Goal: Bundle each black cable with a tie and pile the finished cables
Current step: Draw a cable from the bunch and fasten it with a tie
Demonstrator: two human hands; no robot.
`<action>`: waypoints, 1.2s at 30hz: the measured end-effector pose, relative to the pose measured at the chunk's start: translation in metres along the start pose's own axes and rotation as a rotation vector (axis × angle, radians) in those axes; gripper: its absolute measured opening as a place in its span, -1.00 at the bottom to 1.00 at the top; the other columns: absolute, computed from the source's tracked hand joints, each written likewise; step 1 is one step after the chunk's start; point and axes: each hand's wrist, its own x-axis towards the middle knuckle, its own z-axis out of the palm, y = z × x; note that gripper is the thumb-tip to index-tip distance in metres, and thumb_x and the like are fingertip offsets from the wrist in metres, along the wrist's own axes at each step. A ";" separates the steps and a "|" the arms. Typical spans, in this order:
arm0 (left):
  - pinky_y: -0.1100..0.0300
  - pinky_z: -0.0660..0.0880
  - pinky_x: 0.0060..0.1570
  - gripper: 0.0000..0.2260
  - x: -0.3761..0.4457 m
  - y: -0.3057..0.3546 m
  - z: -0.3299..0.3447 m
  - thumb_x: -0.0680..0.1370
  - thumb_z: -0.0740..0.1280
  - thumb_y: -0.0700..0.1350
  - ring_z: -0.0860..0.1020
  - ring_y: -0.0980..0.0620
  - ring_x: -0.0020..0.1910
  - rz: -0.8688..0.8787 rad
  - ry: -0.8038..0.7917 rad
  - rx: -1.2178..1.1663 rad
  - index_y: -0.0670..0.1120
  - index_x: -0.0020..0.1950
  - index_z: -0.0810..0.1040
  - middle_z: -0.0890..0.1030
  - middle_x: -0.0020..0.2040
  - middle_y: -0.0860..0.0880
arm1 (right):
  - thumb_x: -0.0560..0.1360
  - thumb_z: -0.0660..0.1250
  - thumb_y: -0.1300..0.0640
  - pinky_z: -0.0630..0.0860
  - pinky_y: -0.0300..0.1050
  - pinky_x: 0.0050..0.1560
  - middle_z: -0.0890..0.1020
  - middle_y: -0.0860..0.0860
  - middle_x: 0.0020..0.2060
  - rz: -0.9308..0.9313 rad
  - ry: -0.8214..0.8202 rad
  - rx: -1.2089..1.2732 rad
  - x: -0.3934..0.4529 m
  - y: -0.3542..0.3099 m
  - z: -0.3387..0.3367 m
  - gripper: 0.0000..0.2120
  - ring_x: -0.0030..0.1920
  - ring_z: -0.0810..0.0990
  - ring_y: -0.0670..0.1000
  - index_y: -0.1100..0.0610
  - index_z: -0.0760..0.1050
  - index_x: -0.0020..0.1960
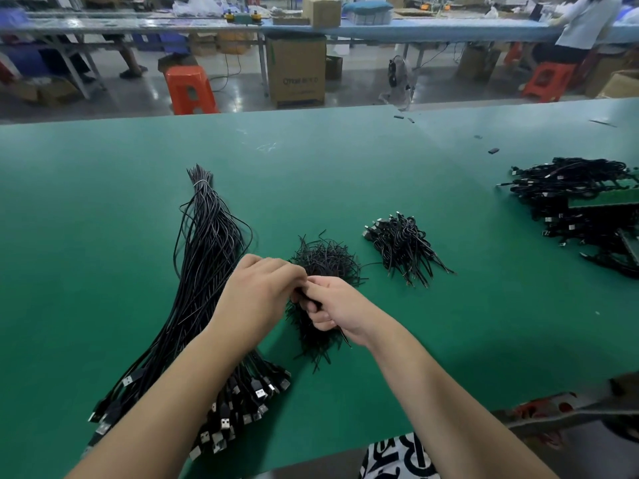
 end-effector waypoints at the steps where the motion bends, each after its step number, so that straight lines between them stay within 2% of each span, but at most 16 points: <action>1: 0.05 0.46 -0.06 -0.88 0.000 0.002 0.001 0.56 0.33 -0.18 0.59 0.00 -0.21 -0.096 0.012 -0.077 -0.09 -0.10 0.67 0.67 -0.17 0.06 | 0.70 0.16 0.07 0.01 -0.22 -0.49 0.37 -0.05 -0.41 -0.028 0.004 -0.020 0.001 0.001 0.000 -0.75 -0.50 0.14 -0.11 0.09 0.39 -0.14; 5: 0.40 0.43 -0.15 -0.87 0.002 0.005 0.002 0.55 0.43 -0.22 0.57 0.22 -0.19 -0.539 -0.031 -0.452 -0.01 -0.13 0.68 0.67 -0.24 0.16 | 0.68 0.11 0.06 0.15 -0.28 -0.49 0.36 -0.09 -0.42 -0.134 0.100 -0.211 0.004 0.010 0.005 -0.70 -0.51 0.21 -0.15 0.05 0.42 -0.21; 8: 0.36 0.43 -0.22 -0.84 0.004 0.003 0.001 0.55 0.44 -0.17 0.55 0.29 -0.31 -0.712 -0.095 -0.576 0.05 -0.20 0.67 0.64 -0.32 0.24 | 0.67 0.10 0.00 0.25 -0.20 -0.34 0.41 -0.20 -0.46 -0.226 0.231 -0.444 0.004 0.019 0.009 -0.64 -0.44 0.31 -0.17 -0.07 0.47 -0.26; 10: 0.28 0.44 -0.21 -0.87 0.005 0.004 0.000 0.55 0.44 -0.16 0.54 0.28 -0.34 -0.744 -0.109 -0.594 0.00 -0.18 0.69 0.64 -0.34 0.20 | 0.65 0.06 -0.11 0.30 -0.19 -0.27 0.47 -0.21 -0.42 -0.308 0.272 -0.596 0.003 0.022 0.011 -0.65 -0.36 0.39 -0.18 -0.12 0.42 -0.27; 12: 0.27 0.44 -0.21 -0.89 0.007 0.004 -0.002 0.55 0.44 -0.16 0.53 0.28 -0.34 -0.757 -0.109 -0.600 -0.02 -0.16 0.70 0.64 -0.35 0.18 | 0.63 0.05 -0.16 0.30 -0.22 -0.29 0.44 -0.12 -0.39 -0.395 0.286 -0.723 0.001 0.022 0.012 -0.64 -0.33 0.39 -0.12 -0.04 0.37 -0.24; 16: 0.24 0.44 -0.23 -0.89 0.009 0.004 -0.004 0.56 0.44 -0.16 0.49 0.27 -0.38 -0.816 -0.106 -0.625 -0.03 -0.17 0.69 0.61 -0.37 0.14 | 0.66 0.14 -0.02 0.36 -0.09 -0.26 0.49 -0.03 -0.35 -0.553 0.383 -0.827 0.002 0.022 0.014 -0.66 -0.30 0.41 -0.04 0.16 0.47 -0.16; 18: 0.22 0.46 -0.23 -0.87 0.009 0.005 -0.004 0.56 0.43 -0.17 0.51 0.24 -0.37 -0.842 -0.094 -0.654 -0.02 -0.18 0.68 0.62 -0.36 0.12 | 0.66 0.20 0.05 0.39 -0.10 -0.22 0.55 0.01 -0.31 -0.614 0.445 -0.812 0.001 0.022 0.018 -0.70 -0.27 0.45 -0.03 0.20 0.54 -0.12; 21: 0.13 0.53 -0.21 -0.85 0.008 0.008 -0.004 0.57 0.41 -0.14 0.57 0.14 -0.31 -0.829 -0.051 -0.595 0.03 -0.19 0.66 0.65 -0.31 0.09 | 0.65 0.24 0.07 0.39 -0.11 -0.26 0.53 0.00 -0.36 -0.627 0.513 -0.733 0.001 0.020 0.024 -0.71 -0.32 0.43 -0.04 0.19 0.54 -0.17; 26: 0.29 0.31 -0.39 -0.86 0.008 0.008 -0.006 0.56 0.40 -0.10 0.46 0.27 -0.48 -0.822 -0.052 -0.540 0.06 -0.19 0.64 0.57 -0.42 0.26 | 0.64 0.26 0.04 0.45 0.00 -0.27 0.54 0.05 -0.43 -0.592 0.527 -0.648 -0.002 0.017 0.027 -0.69 -0.37 0.49 0.06 0.20 0.57 -0.17; 30: 0.41 0.25 -0.53 -0.86 0.009 0.002 -0.011 0.55 0.41 -0.12 0.35 0.21 -0.58 -0.861 -0.158 -0.601 -0.01 -0.21 0.66 0.50 -0.50 0.18 | 0.63 0.29 0.12 0.49 -0.03 -0.21 0.62 0.03 -0.33 -0.660 0.515 -0.753 -0.005 0.018 0.027 -0.79 -0.30 0.54 0.03 0.17 0.66 -0.05; 34: 0.37 0.31 -0.47 -0.88 0.011 -0.006 -0.017 0.48 0.51 -0.05 0.37 0.20 -0.48 -0.879 -0.182 -0.620 -0.06 -0.21 0.66 0.57 -0.38 0.06 | 0.62 0.30 0.14 0.51 0.00 -0.16 0.62 0.03 -0.31 -0.691 0.507 -0.838 -0.005 0.017 0.024 -0.82 -0.26 0.56 0.04 0.18 0.66 0.02; 36: 0.39 0.28 -0.49 -0.82 0.012 -0.007 -0.018 0.45 0.54 -0.01 0.36 0.21 -0.52 -0.874 -0.160 -0.544 -0.08 -0.22 0.63 0.53 -0.42 0.09 | 0.62 0.31 0.16 0.51 -0.01 -0.16 0.63 0.03 -0.29 -0.704 0.515 -0.873 -0.004 0.016 0.023 -0.83 -0.26 0.56 0.03 0.17 0.67 0.06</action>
